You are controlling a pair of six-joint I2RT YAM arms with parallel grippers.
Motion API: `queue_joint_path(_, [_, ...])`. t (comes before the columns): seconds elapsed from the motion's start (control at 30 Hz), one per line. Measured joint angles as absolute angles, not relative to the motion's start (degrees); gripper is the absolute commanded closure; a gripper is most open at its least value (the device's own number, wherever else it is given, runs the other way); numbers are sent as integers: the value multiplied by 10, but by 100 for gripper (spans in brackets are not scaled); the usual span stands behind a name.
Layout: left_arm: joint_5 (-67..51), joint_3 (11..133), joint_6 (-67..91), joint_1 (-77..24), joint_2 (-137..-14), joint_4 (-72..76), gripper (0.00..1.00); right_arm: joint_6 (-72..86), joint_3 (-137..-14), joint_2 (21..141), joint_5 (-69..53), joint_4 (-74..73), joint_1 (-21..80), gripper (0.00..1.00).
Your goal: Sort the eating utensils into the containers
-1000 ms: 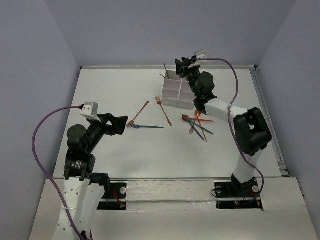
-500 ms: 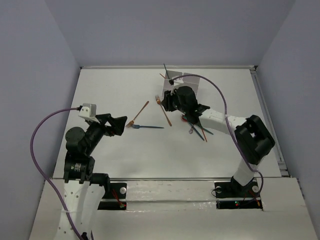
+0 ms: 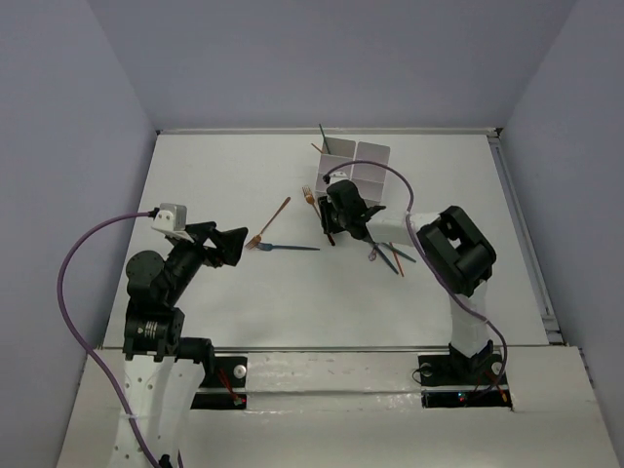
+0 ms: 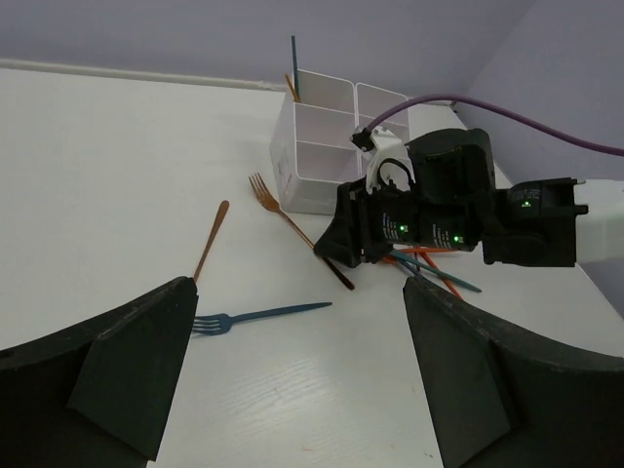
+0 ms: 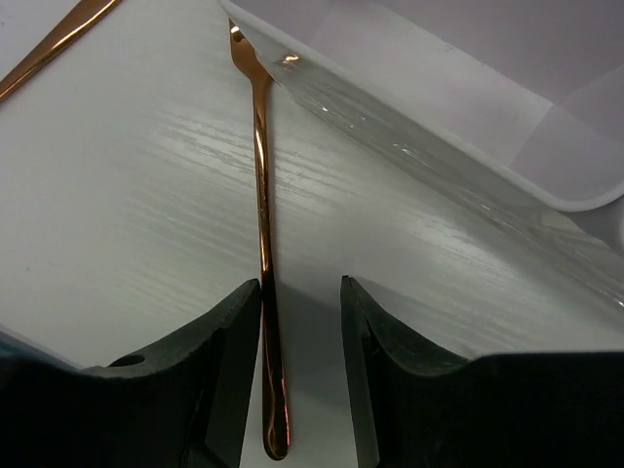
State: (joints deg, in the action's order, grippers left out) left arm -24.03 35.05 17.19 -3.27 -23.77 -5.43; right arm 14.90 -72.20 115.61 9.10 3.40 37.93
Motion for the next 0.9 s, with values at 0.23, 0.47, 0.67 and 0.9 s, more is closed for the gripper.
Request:
queue_joint_path(0.23, [-245,350,173,-33,-238,-54,1,149,-747,1181,102,35,387,81])
queue_joint_path(0.47, [-249,350,175,-33,-238,-54,1,153,-740,1182,131,42,404,90])
queue_joint_path(0.67, [-253,350,175,-33,-238,-54,1,180,-646,1119,124,65,423,89])
queue_joint_path(0.9, [-257,350,175,-33,-239,-54,1,202,-595,1070,116,46,437,57])
